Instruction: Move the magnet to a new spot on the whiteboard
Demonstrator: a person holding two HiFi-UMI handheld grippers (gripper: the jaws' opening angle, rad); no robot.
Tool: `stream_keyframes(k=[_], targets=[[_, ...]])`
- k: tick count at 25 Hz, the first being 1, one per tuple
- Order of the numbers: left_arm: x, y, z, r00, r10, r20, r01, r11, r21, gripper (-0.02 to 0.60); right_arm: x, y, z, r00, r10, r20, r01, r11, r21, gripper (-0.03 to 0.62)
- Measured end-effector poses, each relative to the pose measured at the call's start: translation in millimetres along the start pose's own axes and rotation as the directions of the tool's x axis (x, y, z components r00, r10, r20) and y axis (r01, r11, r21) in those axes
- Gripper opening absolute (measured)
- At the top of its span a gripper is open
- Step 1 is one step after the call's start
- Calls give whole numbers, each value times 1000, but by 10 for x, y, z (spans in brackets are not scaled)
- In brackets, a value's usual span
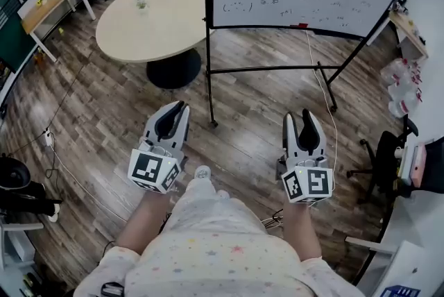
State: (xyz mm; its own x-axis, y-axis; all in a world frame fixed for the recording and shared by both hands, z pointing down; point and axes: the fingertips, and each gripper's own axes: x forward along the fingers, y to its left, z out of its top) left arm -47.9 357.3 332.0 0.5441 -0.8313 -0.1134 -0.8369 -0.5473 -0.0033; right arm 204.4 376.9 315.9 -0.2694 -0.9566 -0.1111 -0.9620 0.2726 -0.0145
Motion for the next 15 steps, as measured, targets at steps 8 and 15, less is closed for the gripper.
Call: stream_keyframes(k=[8,15], targets=[[20,136,31,997,78,24,-80,995,55,227,70,-8,56,999,8,40,-9,1000,8,276],[253,403,57,995,101,11,-101,993,55,256,383,34,81,998,19,53,-20,1000,9,291]])
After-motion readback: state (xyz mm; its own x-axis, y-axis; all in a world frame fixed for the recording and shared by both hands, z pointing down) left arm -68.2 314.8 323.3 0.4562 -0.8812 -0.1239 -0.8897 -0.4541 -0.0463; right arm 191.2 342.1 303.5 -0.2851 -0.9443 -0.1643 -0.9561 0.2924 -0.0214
